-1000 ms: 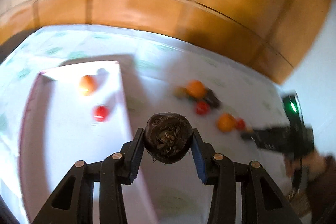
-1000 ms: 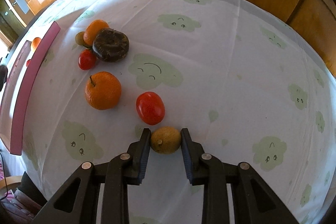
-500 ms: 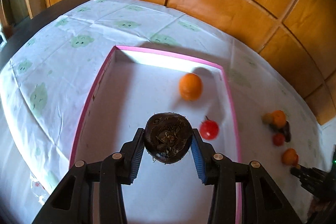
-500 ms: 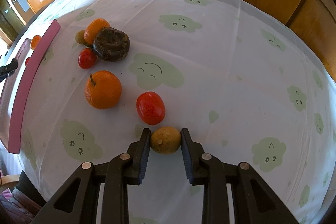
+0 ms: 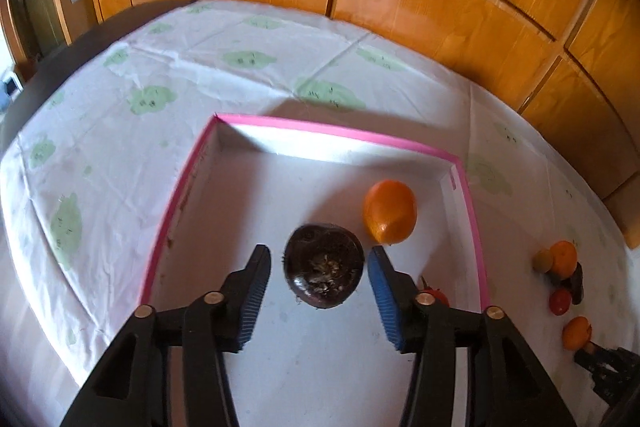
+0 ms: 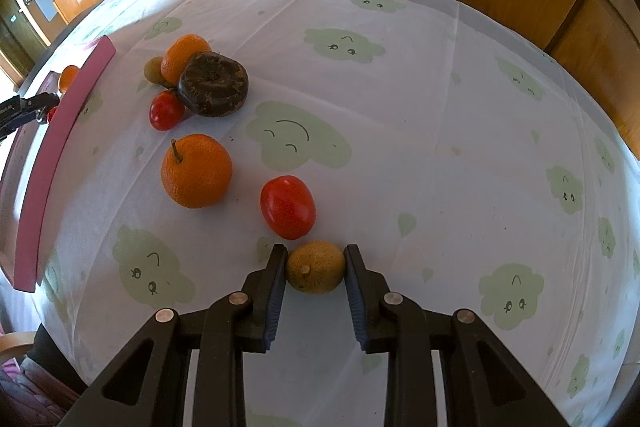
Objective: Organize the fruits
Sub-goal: 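Lower the dark brown fruit into the tray and open the left gripper, then carry the small yellow fruit into the tray and open the right gripper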
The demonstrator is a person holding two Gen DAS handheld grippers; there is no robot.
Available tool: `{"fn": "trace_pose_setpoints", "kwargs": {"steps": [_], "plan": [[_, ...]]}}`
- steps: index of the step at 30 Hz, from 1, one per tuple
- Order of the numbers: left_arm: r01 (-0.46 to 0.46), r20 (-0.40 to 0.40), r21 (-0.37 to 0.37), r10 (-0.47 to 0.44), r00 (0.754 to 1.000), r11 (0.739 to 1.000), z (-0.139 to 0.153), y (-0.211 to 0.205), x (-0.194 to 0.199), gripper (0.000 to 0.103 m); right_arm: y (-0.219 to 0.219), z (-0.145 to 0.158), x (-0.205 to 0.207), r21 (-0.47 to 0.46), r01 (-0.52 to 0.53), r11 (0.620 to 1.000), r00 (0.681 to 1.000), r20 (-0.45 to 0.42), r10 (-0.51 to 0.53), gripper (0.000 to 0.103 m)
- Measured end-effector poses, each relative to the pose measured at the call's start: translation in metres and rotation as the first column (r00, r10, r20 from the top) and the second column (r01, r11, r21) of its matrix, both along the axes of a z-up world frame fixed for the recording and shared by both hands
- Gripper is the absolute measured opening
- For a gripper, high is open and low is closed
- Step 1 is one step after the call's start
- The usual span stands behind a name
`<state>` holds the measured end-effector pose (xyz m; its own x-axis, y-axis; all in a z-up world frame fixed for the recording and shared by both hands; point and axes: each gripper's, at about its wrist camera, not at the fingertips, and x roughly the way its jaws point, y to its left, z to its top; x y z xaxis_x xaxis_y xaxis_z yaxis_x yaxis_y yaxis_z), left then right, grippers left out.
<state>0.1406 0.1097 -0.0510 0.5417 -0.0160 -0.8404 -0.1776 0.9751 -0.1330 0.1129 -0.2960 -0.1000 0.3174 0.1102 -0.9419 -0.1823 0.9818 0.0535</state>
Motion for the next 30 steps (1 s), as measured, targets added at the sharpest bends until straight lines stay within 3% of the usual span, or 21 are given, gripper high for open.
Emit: {"fn": "trace_pose_setpoints", "kwargs": {"steps": [7, 12, 23, 30], "plan": [[-0.050, 0.081, 0.081, 0.044, 0.996, 0.995, 0.023, -0.005, -0.032, 0.058, 0.002, 0.000, 0.000, -0.010, -0.003, 1.000, 1.000, 0.003, 0.003, 0.029], [-0.005, 0.135, 0.107, -0.009, 0.991, 0.994, 0.036, -0.019, -0.060, 0.065, 0.004, 0.001, -0.001, -0.018, -0.006, 1.000, 1.000, 0.005, 0.006, 0.029], [0.101, 0.084, 0.067, -0.106, 0.991, 0.993, 0.026, -0.048, -0.090, 0.071, 0.012, 0.000, -0.004, -0.047, -0.019, 0.999, 1.000, 0.019, 0.020, 0.029], [0.106, 0.129, 0.104, -0.119, 0.985, 0.989, 0.035, -0.055, -0.102, 0.073, 0.016, 0.000, -0.008, -0.059, -0.025, 0.998, 0.999, 0.027, 0.027, 0.029]]}}
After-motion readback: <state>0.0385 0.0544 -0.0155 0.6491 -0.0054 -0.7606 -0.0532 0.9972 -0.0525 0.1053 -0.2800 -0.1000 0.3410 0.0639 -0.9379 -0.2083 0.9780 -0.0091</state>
